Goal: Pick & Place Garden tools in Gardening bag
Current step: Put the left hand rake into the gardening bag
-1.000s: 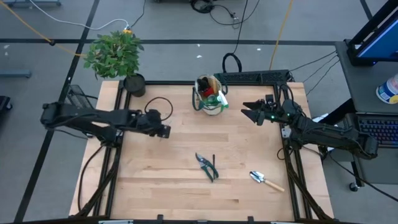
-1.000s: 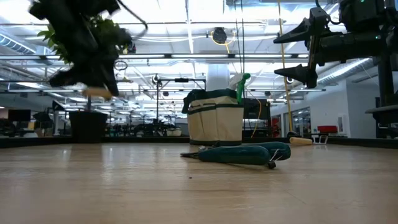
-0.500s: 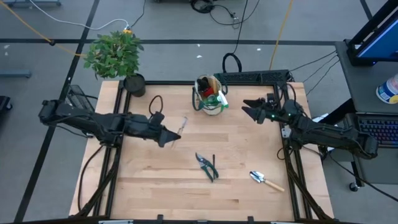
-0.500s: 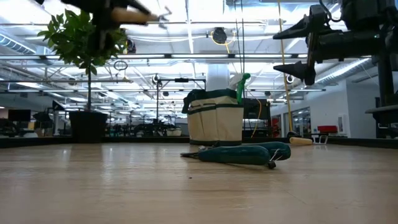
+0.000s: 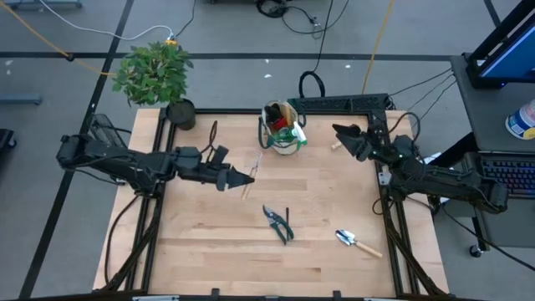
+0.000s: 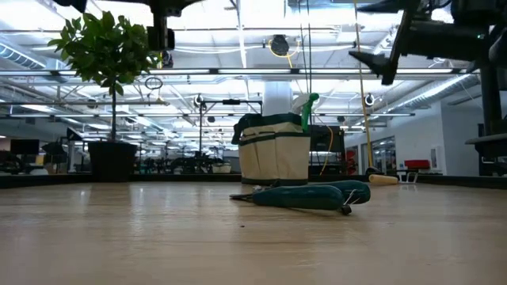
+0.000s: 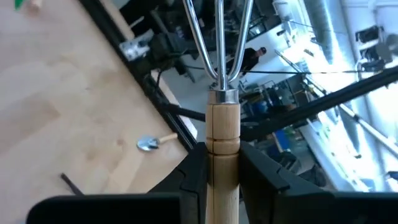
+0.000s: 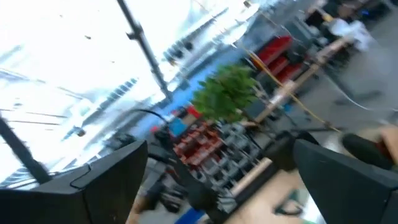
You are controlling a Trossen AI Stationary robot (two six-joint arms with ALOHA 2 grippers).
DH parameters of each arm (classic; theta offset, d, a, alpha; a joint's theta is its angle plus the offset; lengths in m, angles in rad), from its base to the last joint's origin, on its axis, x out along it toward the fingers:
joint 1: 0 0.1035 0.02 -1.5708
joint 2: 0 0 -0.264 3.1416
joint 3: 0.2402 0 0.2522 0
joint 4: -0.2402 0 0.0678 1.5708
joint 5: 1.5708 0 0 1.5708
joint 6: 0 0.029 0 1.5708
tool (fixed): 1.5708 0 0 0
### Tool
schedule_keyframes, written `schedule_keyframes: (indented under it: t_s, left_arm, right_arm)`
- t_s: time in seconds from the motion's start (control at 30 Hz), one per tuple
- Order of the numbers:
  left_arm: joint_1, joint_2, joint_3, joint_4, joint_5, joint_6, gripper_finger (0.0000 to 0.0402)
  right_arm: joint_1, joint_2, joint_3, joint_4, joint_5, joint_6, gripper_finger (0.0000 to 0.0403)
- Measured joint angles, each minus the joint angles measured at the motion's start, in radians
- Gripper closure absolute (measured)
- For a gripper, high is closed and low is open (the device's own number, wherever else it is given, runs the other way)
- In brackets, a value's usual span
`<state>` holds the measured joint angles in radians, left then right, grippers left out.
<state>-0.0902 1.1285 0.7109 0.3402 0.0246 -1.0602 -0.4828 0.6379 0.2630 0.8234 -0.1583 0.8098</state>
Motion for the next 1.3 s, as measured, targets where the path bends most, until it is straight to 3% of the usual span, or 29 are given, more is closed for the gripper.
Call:
schedule_keyframes:
  t_s: [0.17,0.4,0.7,0.83,0.97,1.17,1.3]
  left_arm:
    - [0.008,0.03,0.002,0.053,0.049,-0.07,0.0336]
    - [-0.012,0.078,0.038,0.077,0.008,-0.144,0.0336]
    - [-0.016,0.217,0.264,0.04,0.011,-0.154,0.0336]
    - [-0.016,0.273,0.37,-0.075,0.033,-0.157,0.0336]
    - [-0.016,0.316,0.463,-0.209,0.067,-0.18,0.0336]
    - [-0.016,0.336,0.53,-0.297,0.159,-0.278,0.0336]
    - [-0.016,0.33,0.531,-0.33,0.191,-0.362,0.0336]
  right_arm:
    - [0.077,0.014,0.0,0.119,0.001,-0.062,0.0009]
    - [0.245,0.088,0.0,0.331,0.039,-0.185,0.0009]
    - [0.38,0.13,0.001,0.407,0.3,-0.358,0.0009]
    - [0.382,0.128,0.001,0.435,0.482,-0.406,0.0009]
    - [0.382,0.122,0.001,0.464,0.614,-0.348,0.0009]
    - [0.385,0.12,0.001,0.438,0.598,-0.325,0.0009]
    - [0.408,0.125,0.002,0.397,0.469,-0.371,0.0009]
